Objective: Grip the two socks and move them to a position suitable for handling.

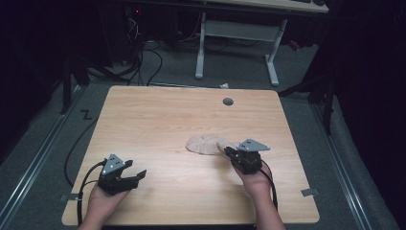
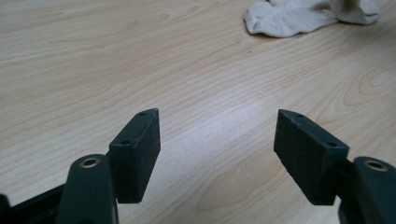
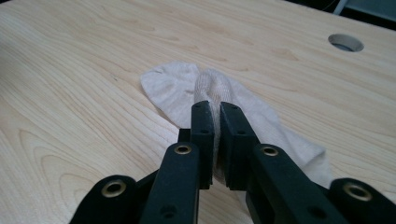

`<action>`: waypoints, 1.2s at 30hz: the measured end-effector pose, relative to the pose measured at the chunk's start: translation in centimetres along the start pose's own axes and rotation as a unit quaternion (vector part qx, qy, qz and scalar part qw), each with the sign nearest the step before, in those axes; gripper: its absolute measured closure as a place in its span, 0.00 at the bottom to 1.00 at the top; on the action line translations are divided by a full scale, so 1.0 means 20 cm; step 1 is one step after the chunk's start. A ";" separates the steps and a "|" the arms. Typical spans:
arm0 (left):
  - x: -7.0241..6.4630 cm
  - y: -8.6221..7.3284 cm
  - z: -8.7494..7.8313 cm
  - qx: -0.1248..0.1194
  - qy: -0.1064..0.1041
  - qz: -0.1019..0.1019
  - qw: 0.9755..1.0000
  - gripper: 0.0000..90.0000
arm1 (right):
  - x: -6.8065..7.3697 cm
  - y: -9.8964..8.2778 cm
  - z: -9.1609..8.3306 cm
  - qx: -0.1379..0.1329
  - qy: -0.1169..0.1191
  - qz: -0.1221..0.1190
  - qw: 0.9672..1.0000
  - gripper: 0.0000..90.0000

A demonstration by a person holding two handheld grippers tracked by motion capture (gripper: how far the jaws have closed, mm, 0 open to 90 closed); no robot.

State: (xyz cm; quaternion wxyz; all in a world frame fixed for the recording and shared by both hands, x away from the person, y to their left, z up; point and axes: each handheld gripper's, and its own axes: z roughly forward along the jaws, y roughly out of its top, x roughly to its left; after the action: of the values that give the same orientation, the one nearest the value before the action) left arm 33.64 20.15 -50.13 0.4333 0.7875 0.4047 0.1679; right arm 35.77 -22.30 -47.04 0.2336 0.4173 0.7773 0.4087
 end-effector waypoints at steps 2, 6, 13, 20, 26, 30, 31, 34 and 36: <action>-0.01 0.01 0.01 -0.003 -0.002 0.002 1.000 0.36 | 0.01 0.00 -0.03 -0.008 -0.003 0.002 1.000 0.94; -0.02 0.03 0.04 -0.009 -0.009 0.006 1.000 0.36 | 0.02 0.00 -0.09 -0.022 -0.007 -0.001 1.000 0.94; -0.03 0.05 0.07 -0.012 -0.009 0.012 1.000 0.36 | 0.02 0.01 -0.19 -0.047 -0.016 0.003 0.999 0.94; -0.04 0.06 0.09 -0.013 -0.012 0.016 1.000 0.36 | 0.01 0.01 -0.25 -0.066 -0.023 0.007 0.998 0.96; -0.05 0.06 0.10 -0.010 -0.014 0.020 1.000 0.36 | 0.00 0.02 -0.30 -0.075 -0.030 0.012 0.997 0.99; -0.05 0.06 0.09 -0.010 -0.012 0.021 1.000 0.36 | 0.00 0.01 -0.30 -0.073 -0.031 0.013 0.997 0.99; -0.05 0.06 0.09 -0.010 -0.012 0.021 1.000 0.36 | 0.00 0.02 -0.30 -0.077 -0.032 0.009 0.997 0.99; -0.05 0.06 0.09 -0.010 -0.011 0.021 1.000 0.36 | 0.02 0.04 -0.32 -0.087 -0.031 0.004 0.996 0.99; -0.05 0.06 0.09 -0.011 -0.011 0.020 1.000 0.36 | 0.03 0.05 -0.34 -0.095 -0.029 0.002 0.995 0.99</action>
State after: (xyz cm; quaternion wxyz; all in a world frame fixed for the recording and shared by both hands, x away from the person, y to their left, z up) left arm 34.81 17.94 -50.06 0.4425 0.7929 0.3820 0.1722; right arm 31.14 -24.45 -42.45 0.2937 0.4061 0.7272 0.4691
